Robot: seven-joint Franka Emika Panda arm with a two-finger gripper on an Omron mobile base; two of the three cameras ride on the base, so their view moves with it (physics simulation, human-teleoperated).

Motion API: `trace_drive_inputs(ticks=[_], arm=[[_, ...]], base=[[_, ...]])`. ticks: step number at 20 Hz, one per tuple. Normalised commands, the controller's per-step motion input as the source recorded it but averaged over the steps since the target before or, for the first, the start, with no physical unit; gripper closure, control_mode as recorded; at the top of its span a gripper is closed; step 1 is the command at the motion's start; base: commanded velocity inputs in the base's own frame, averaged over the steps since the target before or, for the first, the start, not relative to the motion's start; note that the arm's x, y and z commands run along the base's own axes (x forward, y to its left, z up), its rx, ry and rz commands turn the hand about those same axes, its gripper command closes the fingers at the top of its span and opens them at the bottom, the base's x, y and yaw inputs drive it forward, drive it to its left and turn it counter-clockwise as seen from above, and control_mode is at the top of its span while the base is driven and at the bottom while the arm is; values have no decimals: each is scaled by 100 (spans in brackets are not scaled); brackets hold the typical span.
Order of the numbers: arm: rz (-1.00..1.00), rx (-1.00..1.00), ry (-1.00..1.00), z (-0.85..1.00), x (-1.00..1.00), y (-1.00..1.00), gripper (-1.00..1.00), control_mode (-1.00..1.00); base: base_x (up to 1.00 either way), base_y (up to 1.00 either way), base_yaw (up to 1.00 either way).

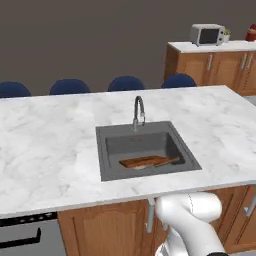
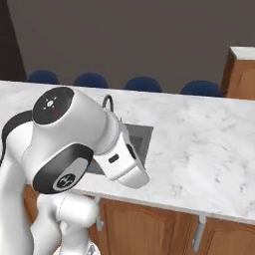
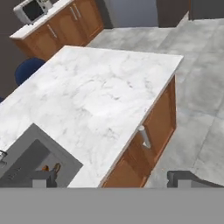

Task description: Move the cutting board and knife to the sink. Then move spray from the cabinet to the counter.

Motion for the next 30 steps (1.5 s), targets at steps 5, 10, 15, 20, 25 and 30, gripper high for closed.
trace_drive_inputs(ticks=[5,10,15,20,25,30], arm=[[0,0,0,0,0,0,-100,100],[0,0,0,0,0,0,-100,100],[0,0,0,0,0,0,-100,100],[0,0,0,0,0,0,-100,100],[0,0,0,0,0,0,-100,100],[0,0,0,0,0,0,-100,100]], base=[[0,-1,-97],[0,-7,-96],[19,-5,-48],[25,-17,-15],[19,-47,-47],[40,-20,-63]])
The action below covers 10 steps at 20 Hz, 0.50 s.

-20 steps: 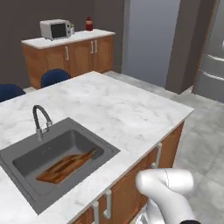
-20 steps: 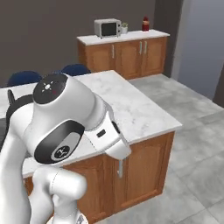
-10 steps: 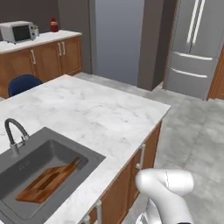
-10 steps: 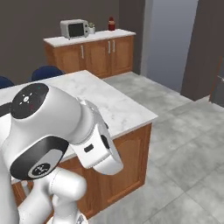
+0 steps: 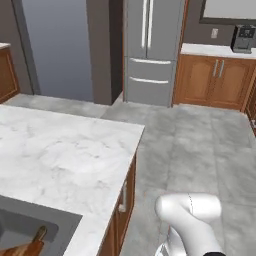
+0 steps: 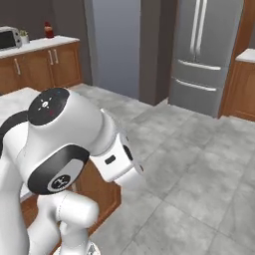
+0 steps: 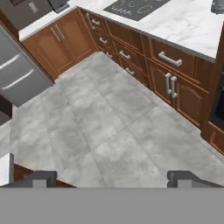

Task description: Move the cutting board and knife to the sink. Then move spray from the cabinet to the counter.

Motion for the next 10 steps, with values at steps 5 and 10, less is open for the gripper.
trace_drive_inputs(ticks=[5,10], arm=[[0,0,0,0,0,0,-100,100],[0,0,0,0,0,0,-100,100]], base=[[47,-22,-51],[61,-11,-39]])
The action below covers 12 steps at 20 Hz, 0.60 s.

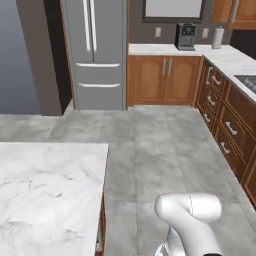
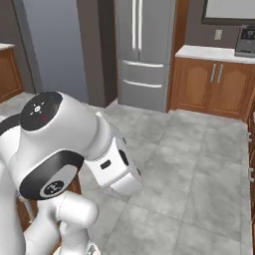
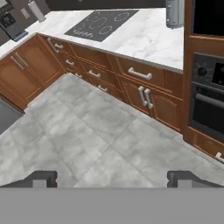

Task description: Move the cutting board and knife to the sink. Then move spray from the cabinet to the counter.

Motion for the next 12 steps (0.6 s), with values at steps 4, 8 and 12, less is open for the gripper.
trace_drive_inputs(ticks=[4,8,12], arm=[[0,0,0,0,0,0,-100,100],[0,0,0,0,0,0,-100,100],[0,0,0,0,0,0,-100,100]], base=[[81,0,-43],[100,0,-23],[100,0,-1]])
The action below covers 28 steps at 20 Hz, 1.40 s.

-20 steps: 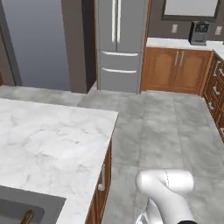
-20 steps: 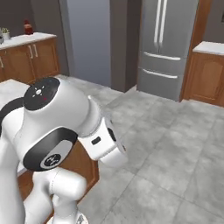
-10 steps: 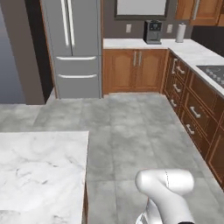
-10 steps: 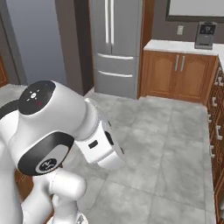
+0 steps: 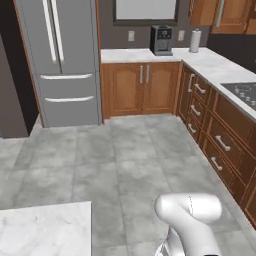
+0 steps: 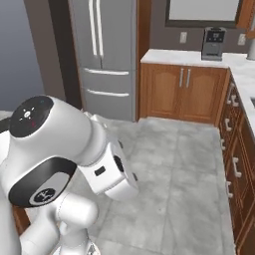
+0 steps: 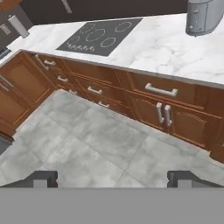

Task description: Move the cutting board and knife to the sink. Then move spray from the cabinet to the counter.

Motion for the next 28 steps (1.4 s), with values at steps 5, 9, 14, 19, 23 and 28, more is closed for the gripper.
trace_drive_inputs(ticks=[5,9,14,19,23,28], arm=[[0,0,0,0,0,0,-100,100],[0,0,0,0,0,0,-100,100],[0,0,0,0,0,0,-100,100],[0,0,0,0,0,0,-100,100],[0,0,0,0,0,0,-100,100],[0,0,0,0,0,0,-100,100]], base=[[100,0,0],[100,0,0],[100,0,0],[100,7,-2],[100,23,-8],[100,32,-11]])
